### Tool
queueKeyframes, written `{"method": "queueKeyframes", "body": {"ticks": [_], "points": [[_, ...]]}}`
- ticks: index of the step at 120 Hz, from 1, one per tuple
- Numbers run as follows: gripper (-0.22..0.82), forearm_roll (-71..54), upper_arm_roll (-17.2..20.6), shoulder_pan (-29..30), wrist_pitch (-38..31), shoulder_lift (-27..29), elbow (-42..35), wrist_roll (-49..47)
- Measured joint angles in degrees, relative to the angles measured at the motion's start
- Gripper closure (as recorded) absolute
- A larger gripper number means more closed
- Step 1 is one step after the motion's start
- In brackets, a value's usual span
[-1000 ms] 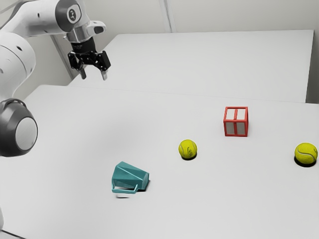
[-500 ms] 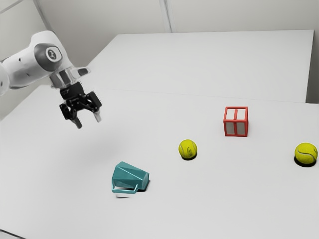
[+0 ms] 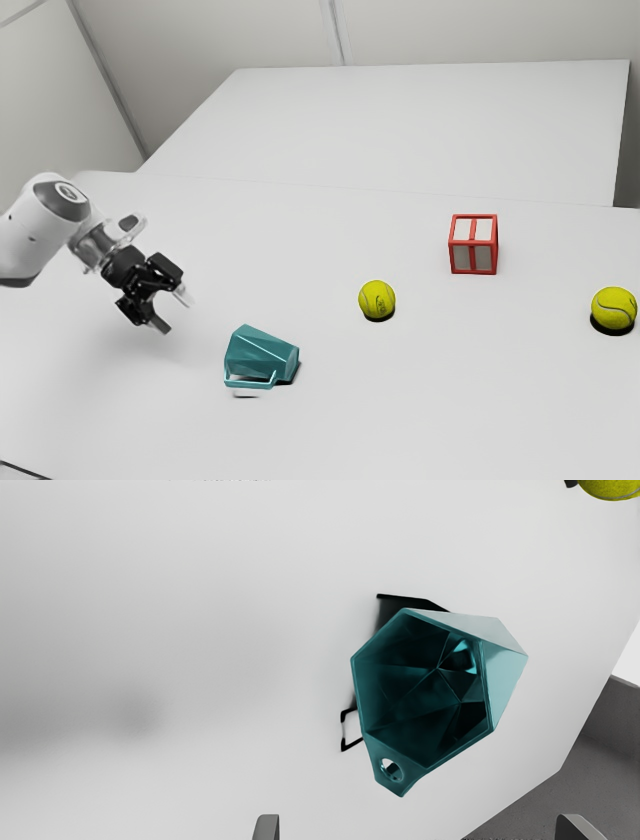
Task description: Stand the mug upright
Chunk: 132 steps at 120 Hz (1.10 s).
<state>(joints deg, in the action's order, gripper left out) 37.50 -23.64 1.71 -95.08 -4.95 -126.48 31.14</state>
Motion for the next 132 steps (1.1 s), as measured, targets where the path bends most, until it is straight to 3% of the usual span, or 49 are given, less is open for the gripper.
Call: {"method": "queueKeyframes", "body": {"ticks": [60,132], "points": [[0.0,12.6,1.9,-1.2,-4.5,-1.8,-4.4,18.2],[0.0,19.0,6.0,-1.0,-4.2,0.6,-9.8,27.8]]}}
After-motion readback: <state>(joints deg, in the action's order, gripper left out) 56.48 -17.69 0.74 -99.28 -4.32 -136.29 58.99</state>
